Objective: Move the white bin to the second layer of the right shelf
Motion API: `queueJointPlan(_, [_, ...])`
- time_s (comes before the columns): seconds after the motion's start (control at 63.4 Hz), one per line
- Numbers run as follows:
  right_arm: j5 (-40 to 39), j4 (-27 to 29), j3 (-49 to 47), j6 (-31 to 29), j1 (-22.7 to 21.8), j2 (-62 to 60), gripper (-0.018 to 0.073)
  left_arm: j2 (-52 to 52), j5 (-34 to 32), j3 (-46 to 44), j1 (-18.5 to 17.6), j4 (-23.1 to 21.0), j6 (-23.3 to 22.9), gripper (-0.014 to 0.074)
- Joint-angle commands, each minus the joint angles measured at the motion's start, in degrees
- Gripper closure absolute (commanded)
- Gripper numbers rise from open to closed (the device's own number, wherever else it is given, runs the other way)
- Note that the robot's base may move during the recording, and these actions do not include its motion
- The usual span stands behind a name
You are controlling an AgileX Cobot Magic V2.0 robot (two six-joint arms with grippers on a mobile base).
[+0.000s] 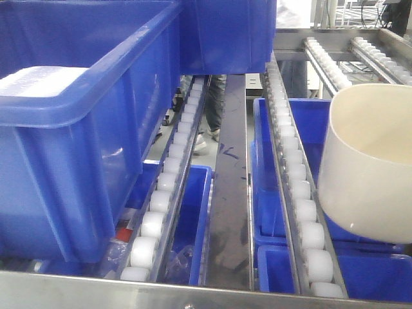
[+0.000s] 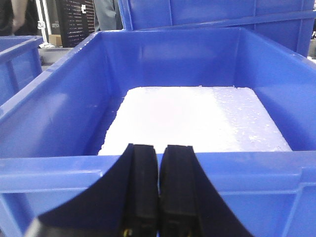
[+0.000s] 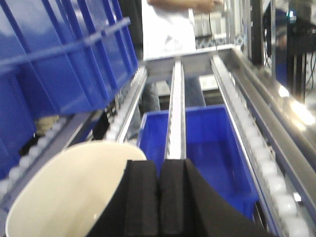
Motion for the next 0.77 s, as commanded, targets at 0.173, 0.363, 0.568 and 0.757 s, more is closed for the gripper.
queueJointPlan(0.173, [-3.53,0.03,-0.97,-0.12,-0.39,-1.12,0.0504,-0.97,-5.15,1.90,-0.18,-0.44,-0.43,0.0512])
queueJointPlan(0.363, [-3.53,0.03,-0.97,-0.12,-0.39,-1.12,0.0504,-0.97,-5.15,1.90,-0.18,-0.44,-0.43,0.0512])
queueJointPlan(0.568, [-3.53,0.03,-0.97,-0.12,-0.39,-1.12,0.0504,-0.97,-5.15,1.90,-0.18,-0.44,-0.43,0.0512])
queueJointPlan(0.757, [-3.53,0.03,-0.97,-0.12,-0.39,-1.12,0.0504,-0.97,-5.15,1.90,-0.18,-0.44,-0.43,0.0512])
